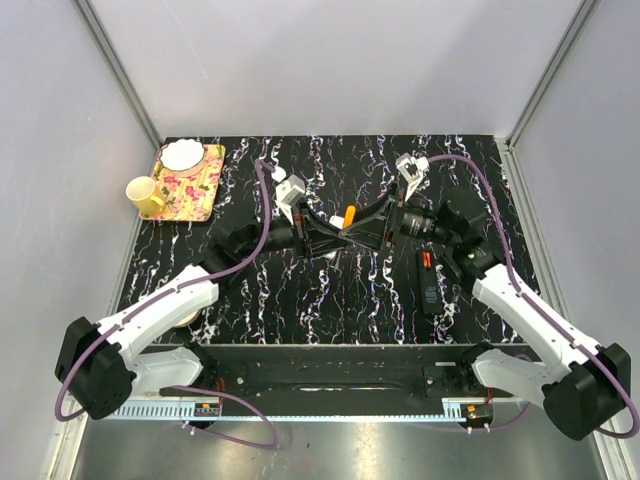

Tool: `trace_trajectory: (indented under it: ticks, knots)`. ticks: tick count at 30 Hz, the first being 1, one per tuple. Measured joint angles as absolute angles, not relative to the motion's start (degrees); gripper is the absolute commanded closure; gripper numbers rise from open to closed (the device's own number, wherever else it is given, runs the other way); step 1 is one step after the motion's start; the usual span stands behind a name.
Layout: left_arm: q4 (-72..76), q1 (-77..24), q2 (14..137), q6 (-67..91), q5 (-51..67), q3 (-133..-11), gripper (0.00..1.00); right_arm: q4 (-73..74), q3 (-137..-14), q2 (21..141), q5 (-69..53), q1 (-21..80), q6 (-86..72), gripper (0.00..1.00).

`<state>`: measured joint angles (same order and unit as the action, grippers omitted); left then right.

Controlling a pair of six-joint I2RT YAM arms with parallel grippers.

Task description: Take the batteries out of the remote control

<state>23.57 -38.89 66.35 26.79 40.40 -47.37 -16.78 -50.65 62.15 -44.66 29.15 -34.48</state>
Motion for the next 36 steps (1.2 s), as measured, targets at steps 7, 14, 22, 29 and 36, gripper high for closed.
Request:
trace_trajectory:
  ticks: [7,14,22,29,36]
  knots:
    - [24.4,-38.9,64.3,26.8,40.3,-47.2,1.00,-18.6,-50.4,61.3,-46.2,29.2,-36.2,0.41]
    - [25.3,-38.9,64.2,26.8,40.6,-47.2,1.00,-21.8,-49.8,61.8,-46.1,29.2,-38.7,0.59]
    - [25.6,-38.9,64.2,26.8,40.7,-46.2,1.00,-23.6,-49.5,62.5,-44.7,29.2,-41.7,0.48]
    - [25.8,-38.9,64.2,26.8,40.8,-46.2,1.00,-27.1,-49.4,63.0,-43.9,29.2,-43.7,0.86]
    - [25.5,-38.5,64.2,28.3,40.6,-46.1,0.64,-28.8,-49.4,65.3,-44.2,29.0,-42.2,1.00]
